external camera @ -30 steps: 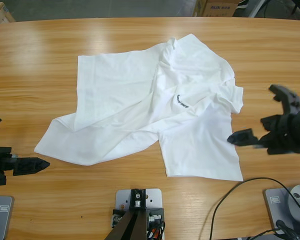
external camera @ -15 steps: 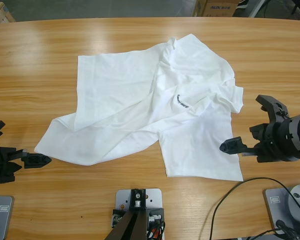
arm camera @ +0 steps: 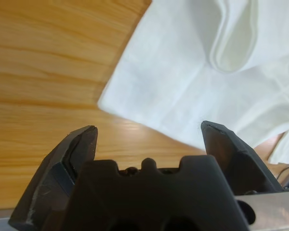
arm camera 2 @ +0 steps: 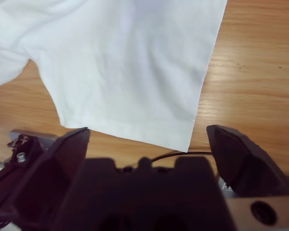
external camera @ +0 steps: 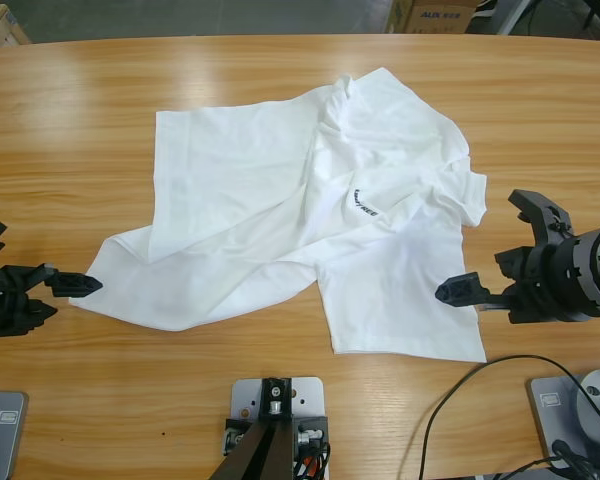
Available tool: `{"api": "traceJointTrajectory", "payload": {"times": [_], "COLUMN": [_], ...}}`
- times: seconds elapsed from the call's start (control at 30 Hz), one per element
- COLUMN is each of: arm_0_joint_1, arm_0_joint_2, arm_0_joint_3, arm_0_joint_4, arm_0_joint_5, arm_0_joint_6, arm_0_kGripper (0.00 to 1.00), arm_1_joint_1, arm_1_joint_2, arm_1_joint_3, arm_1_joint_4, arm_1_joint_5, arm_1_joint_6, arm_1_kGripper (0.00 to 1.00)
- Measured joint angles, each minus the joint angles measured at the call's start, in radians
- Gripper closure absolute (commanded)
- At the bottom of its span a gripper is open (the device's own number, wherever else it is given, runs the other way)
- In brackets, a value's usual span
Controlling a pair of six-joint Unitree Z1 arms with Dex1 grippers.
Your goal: Fold clothes
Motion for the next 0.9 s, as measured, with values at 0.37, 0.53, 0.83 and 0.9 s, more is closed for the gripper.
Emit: {"api": "traceJointTrajectory", "payload": {"times": [0.37, 0.53, 0.83, 0.9], "arm_0_joint_1": [0.008, 0.008, 0.014, 0.014], "arm_0_joint_2": [0.085, 0.111, 0.133, 0.143], "arm_0_joint_3": [0.0, -0.002, -0.003, -0.003], "arm_0_joint_4": [-0.013, -0.02, -0.077, -0.097], "arm_0_joint_5": [-0.004, -0.003, 0.005, 0.003], "arm_0_joint_6": [-0.005, -0.006, -0.005, -0.005], "arm_0_kGripper": [0.17, 0.18, 0.478, 0.479], "arm_1_joint_1": [0.0, 0.0, 0.0, 0.0], "arm_1_joint_2": [-0.001, -0.01, -0.022, -0.022], "arm_1_joint_3": [0.007, 0.013, 0.017, 0.017], "arm_1_joint_4": [-0.008, -0.008, -0.008, -0.008], "arm_1_joint_5": [0.0, 0.0, 0.0, 0.0], "arm_1_joint_6": [0.0, 0.0, 0.0, -0.001], "arm_1_kGripper": [0.0, 0.0, 0.0, 0.0]}}
